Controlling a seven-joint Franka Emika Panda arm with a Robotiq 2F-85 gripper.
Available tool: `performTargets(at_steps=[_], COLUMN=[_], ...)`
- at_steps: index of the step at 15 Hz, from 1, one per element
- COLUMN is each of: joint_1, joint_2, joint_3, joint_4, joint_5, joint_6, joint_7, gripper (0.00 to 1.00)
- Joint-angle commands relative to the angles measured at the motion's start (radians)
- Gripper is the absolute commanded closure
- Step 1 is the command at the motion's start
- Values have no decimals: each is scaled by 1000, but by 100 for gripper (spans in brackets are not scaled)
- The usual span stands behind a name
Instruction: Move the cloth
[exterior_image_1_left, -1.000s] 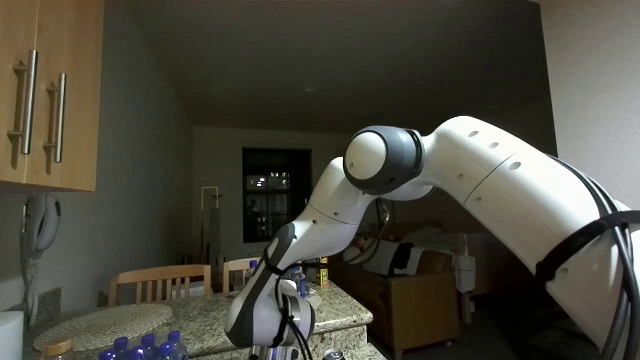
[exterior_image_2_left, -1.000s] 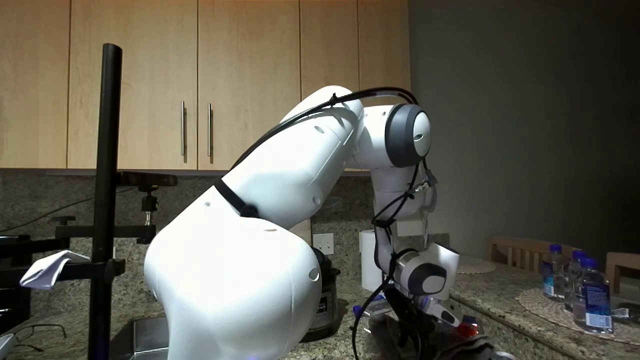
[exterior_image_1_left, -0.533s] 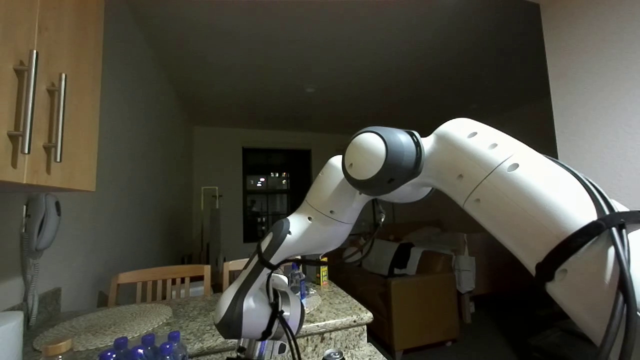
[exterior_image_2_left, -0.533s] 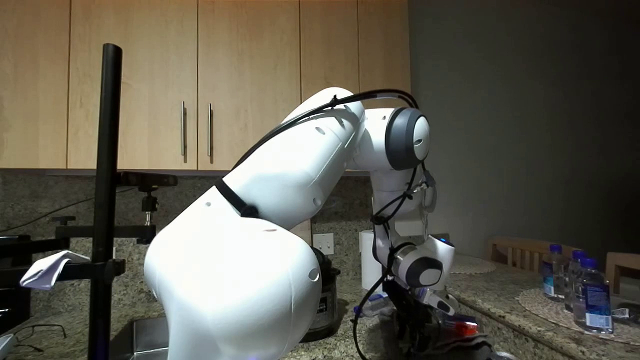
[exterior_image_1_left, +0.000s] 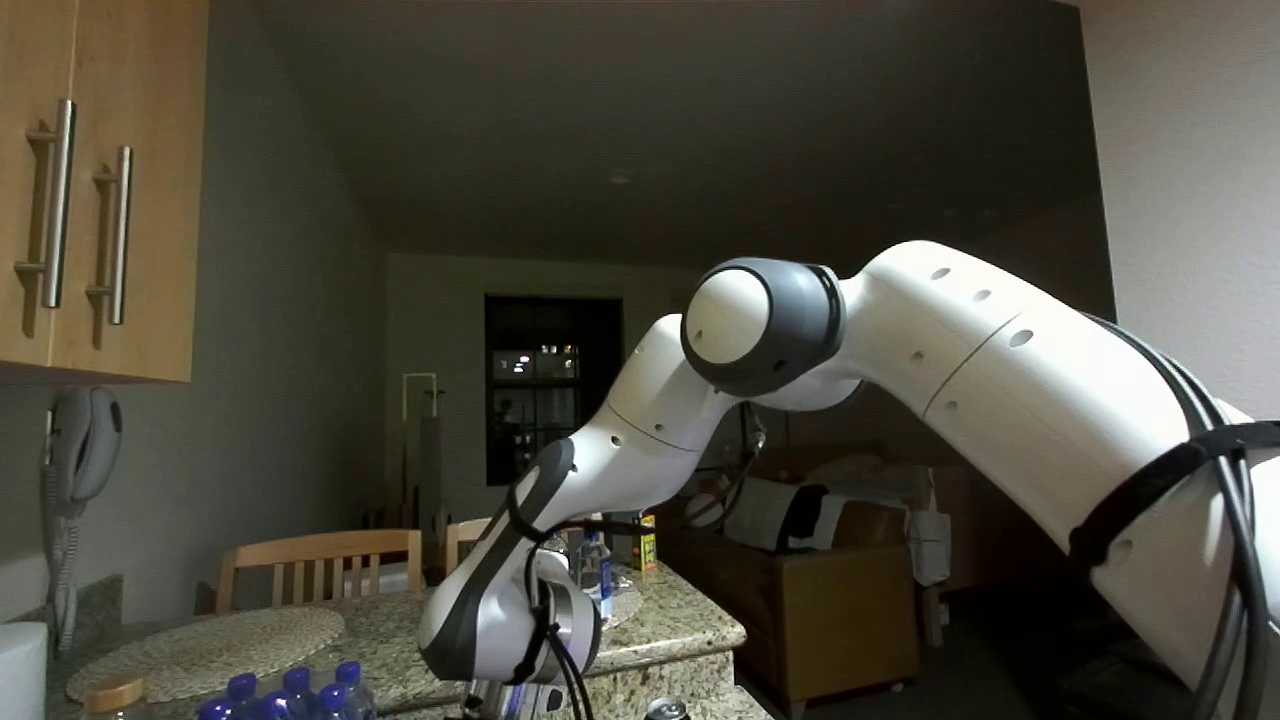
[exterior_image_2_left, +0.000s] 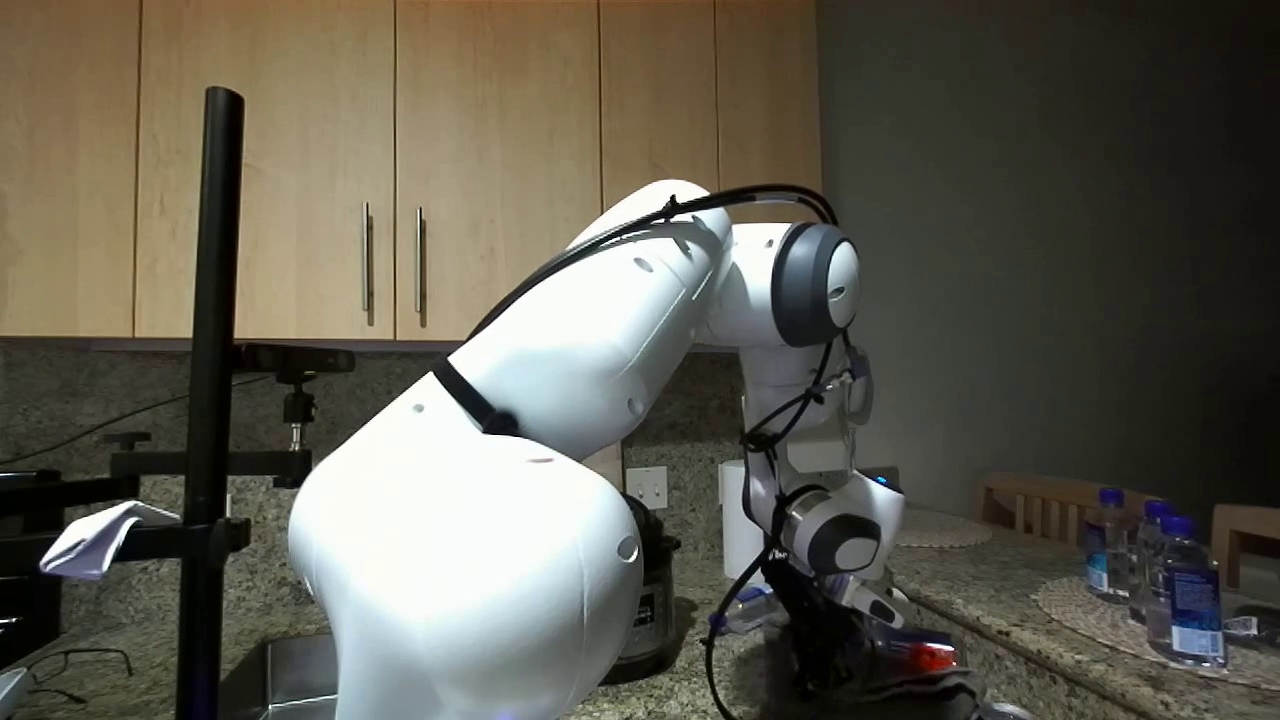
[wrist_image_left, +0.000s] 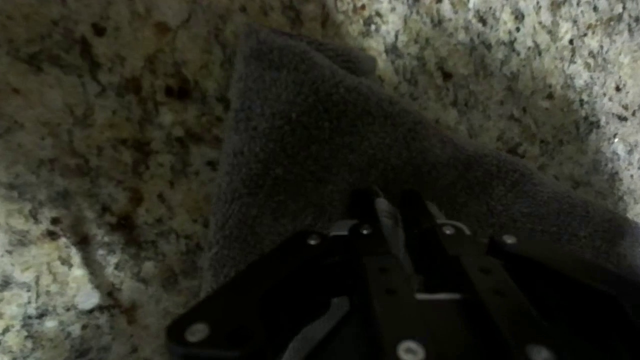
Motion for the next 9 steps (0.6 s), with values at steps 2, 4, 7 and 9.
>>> performTargets(at_steps=[2,4,7,9], joint_1=[-30,-31,-29,-26], joint_2=[32,22,0,-21], joint_3=[20,23,24,25], joint_4=[22,24,20,20], joint_5=[18,14,10,3], joint_6=[9,13,15,13], joint_7=[-68,-77,-90,-103], gripper=[96,94,93,92])
